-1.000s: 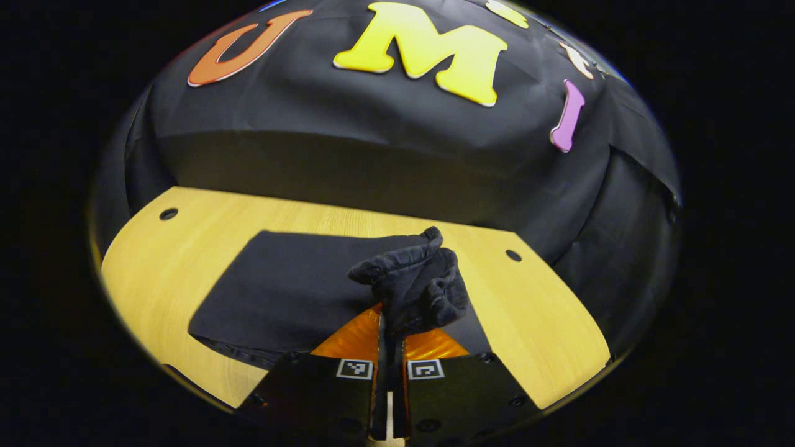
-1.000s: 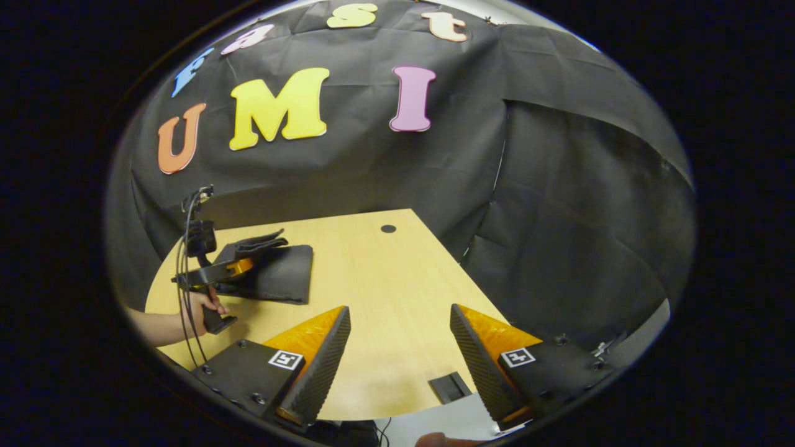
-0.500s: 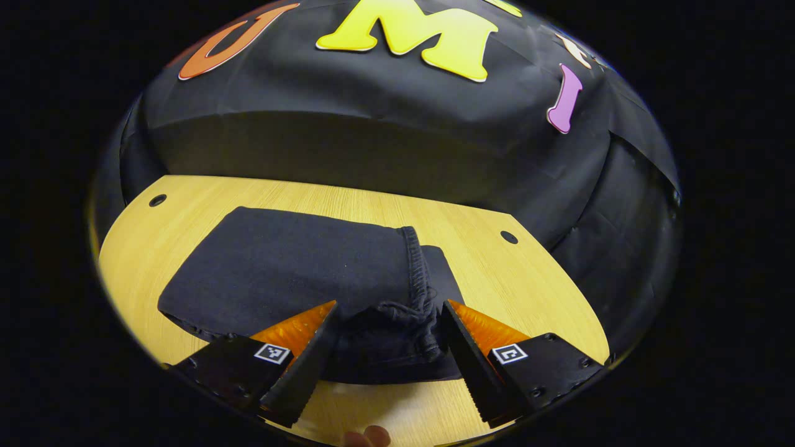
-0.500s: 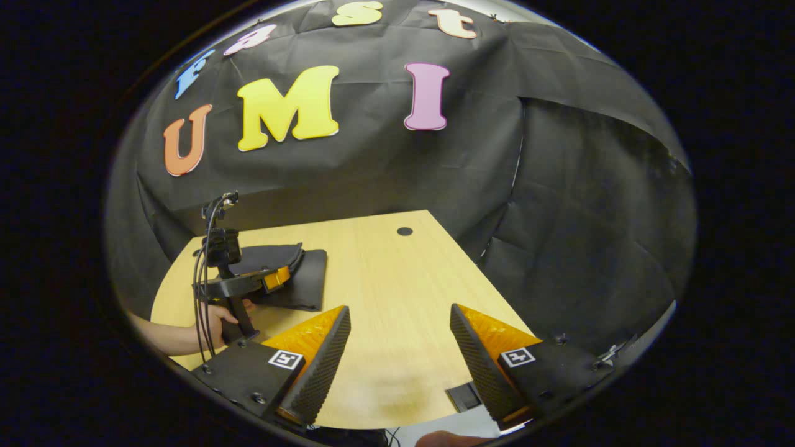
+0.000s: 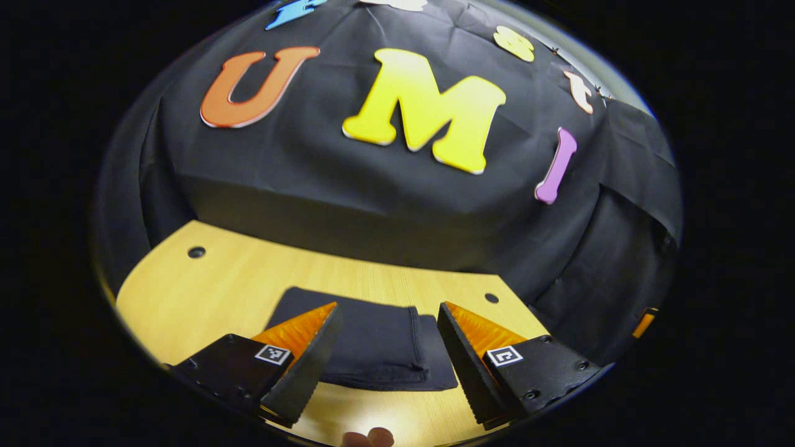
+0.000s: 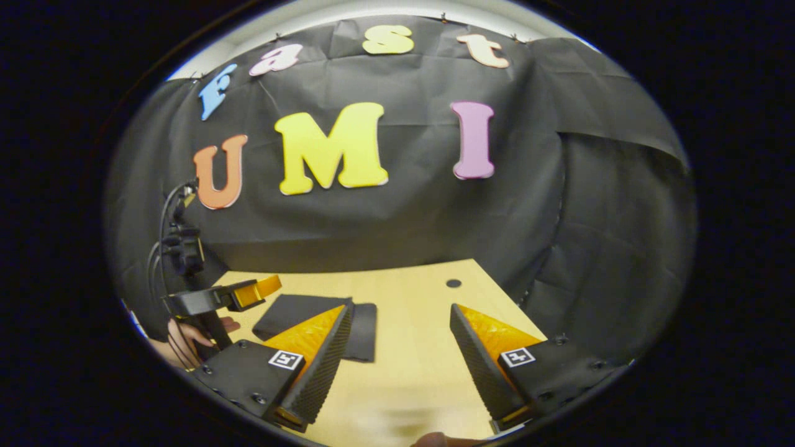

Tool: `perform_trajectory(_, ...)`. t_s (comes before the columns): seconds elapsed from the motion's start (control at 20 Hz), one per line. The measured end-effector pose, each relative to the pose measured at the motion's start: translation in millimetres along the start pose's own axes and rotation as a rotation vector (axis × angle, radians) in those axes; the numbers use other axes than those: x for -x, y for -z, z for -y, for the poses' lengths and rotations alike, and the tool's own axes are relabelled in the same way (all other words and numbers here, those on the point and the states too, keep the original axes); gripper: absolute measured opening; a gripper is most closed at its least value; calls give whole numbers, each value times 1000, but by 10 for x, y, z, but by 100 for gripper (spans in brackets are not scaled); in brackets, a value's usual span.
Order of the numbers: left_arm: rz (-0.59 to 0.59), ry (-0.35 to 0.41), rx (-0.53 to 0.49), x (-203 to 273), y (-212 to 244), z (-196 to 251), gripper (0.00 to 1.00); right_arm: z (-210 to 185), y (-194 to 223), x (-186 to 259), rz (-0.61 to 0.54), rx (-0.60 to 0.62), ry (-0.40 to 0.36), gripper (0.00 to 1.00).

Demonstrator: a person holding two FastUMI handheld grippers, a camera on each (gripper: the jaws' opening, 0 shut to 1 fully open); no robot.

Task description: Grasp the waist and the cuffs of the jeans and fold them to make the two legs overlap; first hold the waist and fold one-third of the jeans toward the cuffs, then hold the cuffs and fold the remaining one-third in the same direction to finish folding.

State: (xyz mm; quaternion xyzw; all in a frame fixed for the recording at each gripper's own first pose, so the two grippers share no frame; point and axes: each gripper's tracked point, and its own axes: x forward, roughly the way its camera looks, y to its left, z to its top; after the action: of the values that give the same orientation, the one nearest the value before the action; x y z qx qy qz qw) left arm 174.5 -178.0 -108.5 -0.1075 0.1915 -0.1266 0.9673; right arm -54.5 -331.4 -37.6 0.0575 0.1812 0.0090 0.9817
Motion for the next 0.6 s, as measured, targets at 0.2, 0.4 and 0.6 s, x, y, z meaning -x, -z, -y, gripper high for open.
perform_trajectory(0.2, 208, -54, -121, 582, -997, -229, 98, -644, -562, -9, 151, 73, -103, 94)
perform_trajectory(0.4, 304, -113, -170, 1125, -1372, -351, 98, -1171, -913, 35, 247, 41, -172, 99)
perform_trajectory(0.6, 351, -153, -151, 1540, -1388, -401, 98, -1411, -928, 173, 272, 69, -196, 99)
